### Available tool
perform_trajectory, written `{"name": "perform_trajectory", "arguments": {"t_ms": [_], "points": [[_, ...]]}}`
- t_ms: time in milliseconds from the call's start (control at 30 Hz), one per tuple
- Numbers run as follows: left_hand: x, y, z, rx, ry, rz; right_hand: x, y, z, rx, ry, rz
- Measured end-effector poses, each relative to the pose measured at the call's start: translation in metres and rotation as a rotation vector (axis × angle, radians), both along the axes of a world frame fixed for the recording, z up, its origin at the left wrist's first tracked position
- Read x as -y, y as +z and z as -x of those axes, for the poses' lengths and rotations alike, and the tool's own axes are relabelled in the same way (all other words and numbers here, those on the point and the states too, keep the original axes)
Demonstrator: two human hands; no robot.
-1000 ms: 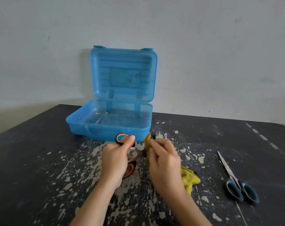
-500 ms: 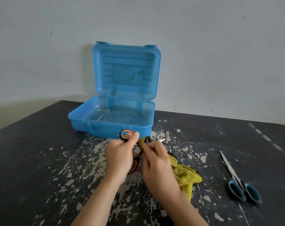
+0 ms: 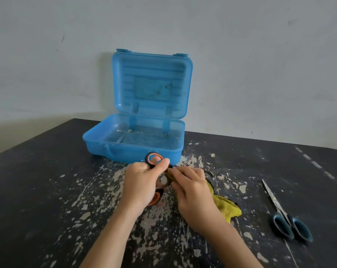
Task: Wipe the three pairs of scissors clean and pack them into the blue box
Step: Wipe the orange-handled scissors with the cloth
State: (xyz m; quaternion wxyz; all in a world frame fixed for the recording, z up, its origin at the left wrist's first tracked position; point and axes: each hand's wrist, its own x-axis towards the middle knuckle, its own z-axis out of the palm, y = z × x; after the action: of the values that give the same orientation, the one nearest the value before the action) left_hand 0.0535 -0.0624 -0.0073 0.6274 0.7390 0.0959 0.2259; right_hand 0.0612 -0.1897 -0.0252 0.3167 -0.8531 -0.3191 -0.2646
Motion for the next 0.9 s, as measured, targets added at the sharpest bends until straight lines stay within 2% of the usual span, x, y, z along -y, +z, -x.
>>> {"name": "perform_trajectory", "arguments": {"t_ms": [200,300,467,567,633,700,767,900], "points": [[-0.005,0.002,0.004,0.047,-0.066,-0.137,0.015,0.000,-0.018,0.044,-0.002,0.181],[-0.005,0.003,0.005,0.023,-0.083,-0.147,0.027,0.002,-0.023,-0.016,-0.026,0.203],[-0.005,0.010,0.010,-0.064,-0.144,-0.072,0.050,0.001,-0.030,-0.168,-0.099,0.155],[-0.010,0.013,0.011,-0.069,-0.132,-0.020,0.062,0.002,-0.035,-0.232,-0.226,0.114],[-0.014,0.015,0.010,-0.062,-0.092,0.030,0.069,0.006,-0.036,-0.246,-0.327,-0.034],[-0.017,0.013,0.008,-0.070,-0.062,0.051,0.067,0.014,-0.031,-0.189,-0.340,-0.228],[-0.013,0.011,0.007,-0.062,-0.051,0.080,0.047,0.022,-0.017,-0.114,-0.258,-0.281],[-0.006,0.007,0.007,0.007,-0.059,0.041,0.010,0.007,-0.004,0.097,-0.086,0.025]]}}
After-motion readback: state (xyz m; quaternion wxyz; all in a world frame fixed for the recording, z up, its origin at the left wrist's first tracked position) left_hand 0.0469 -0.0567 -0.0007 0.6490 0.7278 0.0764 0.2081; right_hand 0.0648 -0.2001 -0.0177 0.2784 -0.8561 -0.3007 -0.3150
